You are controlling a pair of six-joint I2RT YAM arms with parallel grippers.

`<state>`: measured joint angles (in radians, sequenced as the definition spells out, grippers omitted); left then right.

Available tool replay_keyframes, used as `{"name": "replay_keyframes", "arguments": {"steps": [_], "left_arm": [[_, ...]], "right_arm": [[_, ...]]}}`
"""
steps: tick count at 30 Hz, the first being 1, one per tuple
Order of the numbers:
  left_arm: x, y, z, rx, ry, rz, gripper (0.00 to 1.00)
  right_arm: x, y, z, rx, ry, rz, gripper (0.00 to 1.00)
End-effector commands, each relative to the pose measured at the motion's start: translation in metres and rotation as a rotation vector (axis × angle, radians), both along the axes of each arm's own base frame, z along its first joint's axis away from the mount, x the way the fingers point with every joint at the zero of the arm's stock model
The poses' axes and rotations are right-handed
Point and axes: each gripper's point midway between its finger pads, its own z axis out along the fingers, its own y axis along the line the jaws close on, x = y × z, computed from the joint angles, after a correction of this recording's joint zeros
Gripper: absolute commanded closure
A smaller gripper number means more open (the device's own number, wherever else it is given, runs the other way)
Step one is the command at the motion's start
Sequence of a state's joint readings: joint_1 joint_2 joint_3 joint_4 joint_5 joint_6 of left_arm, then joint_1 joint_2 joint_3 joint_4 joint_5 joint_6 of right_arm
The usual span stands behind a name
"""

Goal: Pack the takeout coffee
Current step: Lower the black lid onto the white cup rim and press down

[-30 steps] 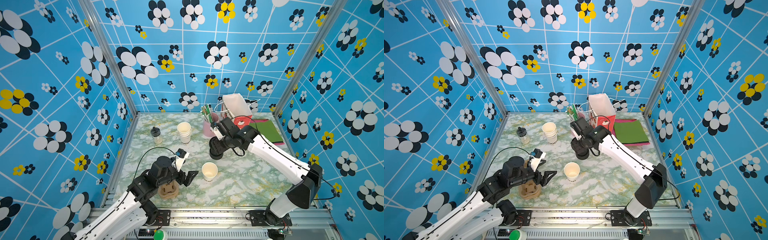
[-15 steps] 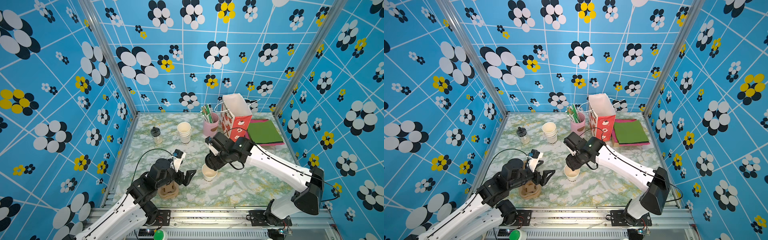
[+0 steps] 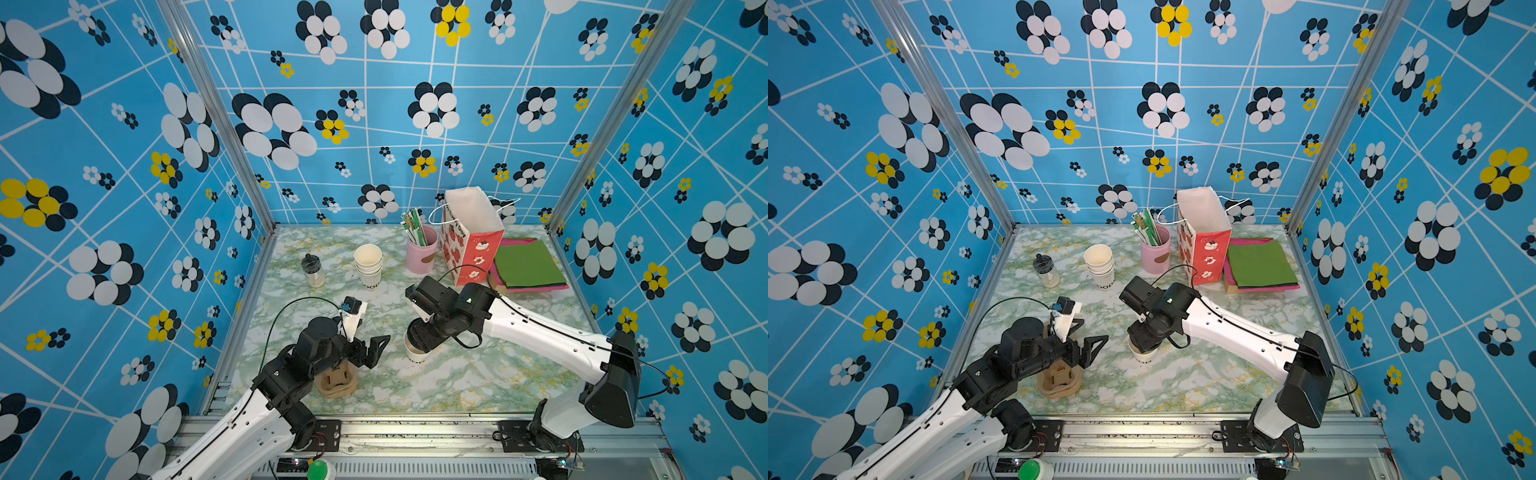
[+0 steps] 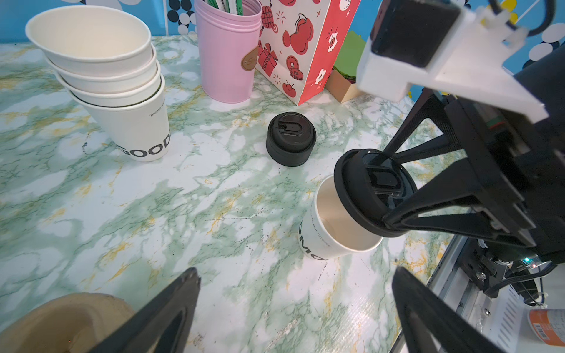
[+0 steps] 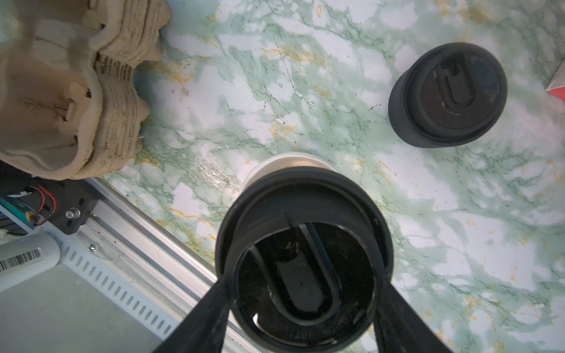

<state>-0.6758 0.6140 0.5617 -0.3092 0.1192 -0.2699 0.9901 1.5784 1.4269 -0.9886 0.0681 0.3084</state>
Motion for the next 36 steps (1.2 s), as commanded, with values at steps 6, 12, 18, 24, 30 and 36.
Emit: {"name": "replay_keyframes", "arguments": {"steps": [6, 12, 18, 24, 30, 36], "left_arm": [[0.003, 0.003, 0.0, -0.025, -0.003, 0.026, 0.01], [0.003, 0.004, 0.001, -0.029, -0.003, 0.028, 0.01], [0.003, 0.005, 0.001, -0.033, 0.0, 0.032, 0.01], [0.002, 0.007, 0.001, -0.036, -0.003, 0.039, 0.01], [0.002, 0.008, 0.001, -0.036, -0.005, 0.044, 0.01], [0.002, 0.009, -0.001, -0.035, 0.0, 0.049, 0.01]], "right_arm": [[-0.005, 0.003, -0.015, -0.019, 0.037, -0.004, 0.32], [-0.007, 0.006, -0.02, -0.019, 0.05, 0.001, 0.32], [-0.008, 0.008, -0.025, -0.022, 0.057, 0.004, 0.32], [-0.008, 0.009, -0.03, -0.034, 0.061, 0.01, 0.32], [-0.007, 0.007, -0.034, -0.061, 0.062, 0.012, 0.32], [-0.006, 0.004, -0.037, -0.084, 0.057, 0.013, 0.32]]}}
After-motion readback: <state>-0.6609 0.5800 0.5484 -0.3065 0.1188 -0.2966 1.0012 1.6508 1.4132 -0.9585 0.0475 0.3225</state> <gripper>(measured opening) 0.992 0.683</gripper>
